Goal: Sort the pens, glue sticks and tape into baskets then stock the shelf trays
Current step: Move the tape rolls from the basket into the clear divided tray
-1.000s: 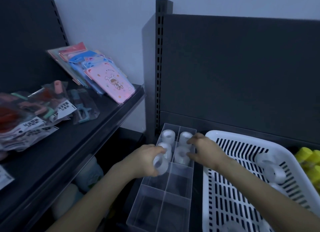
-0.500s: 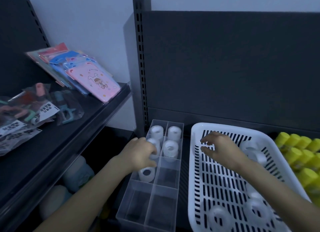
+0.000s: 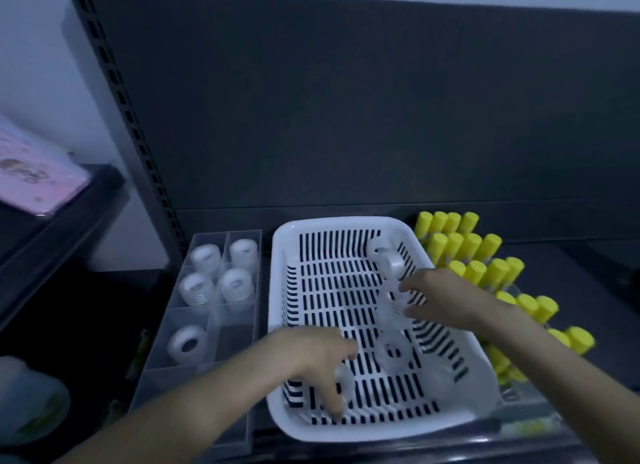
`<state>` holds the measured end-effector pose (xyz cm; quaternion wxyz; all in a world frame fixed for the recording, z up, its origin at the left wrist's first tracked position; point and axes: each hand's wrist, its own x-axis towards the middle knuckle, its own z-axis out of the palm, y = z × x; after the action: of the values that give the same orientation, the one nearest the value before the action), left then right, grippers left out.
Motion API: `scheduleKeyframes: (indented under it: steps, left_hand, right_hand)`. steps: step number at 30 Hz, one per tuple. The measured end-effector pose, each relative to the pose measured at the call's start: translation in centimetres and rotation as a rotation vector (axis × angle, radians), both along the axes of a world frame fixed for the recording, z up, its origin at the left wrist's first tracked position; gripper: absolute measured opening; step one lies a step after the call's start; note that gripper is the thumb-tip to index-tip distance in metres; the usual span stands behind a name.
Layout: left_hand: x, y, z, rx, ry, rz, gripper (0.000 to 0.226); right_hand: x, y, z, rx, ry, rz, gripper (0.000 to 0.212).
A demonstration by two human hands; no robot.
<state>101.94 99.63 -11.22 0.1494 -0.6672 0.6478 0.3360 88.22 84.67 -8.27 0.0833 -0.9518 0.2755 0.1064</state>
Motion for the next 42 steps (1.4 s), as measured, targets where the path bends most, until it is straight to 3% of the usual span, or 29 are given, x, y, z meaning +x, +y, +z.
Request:
scheduleKeyframes:
  steps: [3,5,8,12,17,21,25,30,36,40,42]
  left_hand:
    - [-0.3,-1.0,-1.1,-0.057,-0.003,0.057,0.046]
    - [0.3,-1.9,-0.9,-0.148,-0.025,0.126,0.042]
    - [1.0,-3.0,-0.5,-0.238,-0.045,0.231,0.046]
    - [0.1,-3.6,-1.2,-0.198,-0.032,0.236,0.053]
    - [-0.9,-3.8,-1.6,-0.238,0.025,0.269,0.052]
    - [-2.5,-4.3,-1.8,-0.165,0.097,0.270,0.084]
    - [-4.1,-4.8,-2.1,-0.199,0.024,0.212,0.067]
    - [-3.9,-4.6,-2.1,-0.295,0.010,0.161,0.066]
    - [-0.1,-2.7,-1.4,-0.412,-0.056,0.320,0.042]
    - [1.8,-2.0,-0.9,-0.390,-0.166,0.427,0.040]
    - [2.0,-1.9,-1.1,-0.386,-0.184,0.414,0.037]
  right_hand:
    - [-1.3,0.4,-0.3,-0.010,0.018,0.013,0.047]
    - [-1.7,0.6,-0.4,-0.022,0.028,0.045,0.050]
    - [-1.3,0.8,-1.1,0.023,0.057,0.079,0.053]
    - [0.4,1.0,-2.9,0.114,0.107,0.038,0.035]
    - [0.2,0.3,-1.8,0.098,-0.029,-0.004,0.034]
    - [-0.7,-0.6,-1.0,0.028,-0.162,-0.049,0.031]
    - [-1.2,-0.8,-1.1,0.076,-0.216,-0.072,0.029]
    - [-1.1,-0.8,-1.1,0.174,-0.291,-0.097,0.028]
    - [0.6,-0.2,-2.1,0.031,-0.173,0.003,0.031]
    - [2.5,1.2,-3.9,-0.004,-0.036,0.133,0.014]
    - [3.0,1.7,-4.6,0.027,0.001,0.160,0.029]
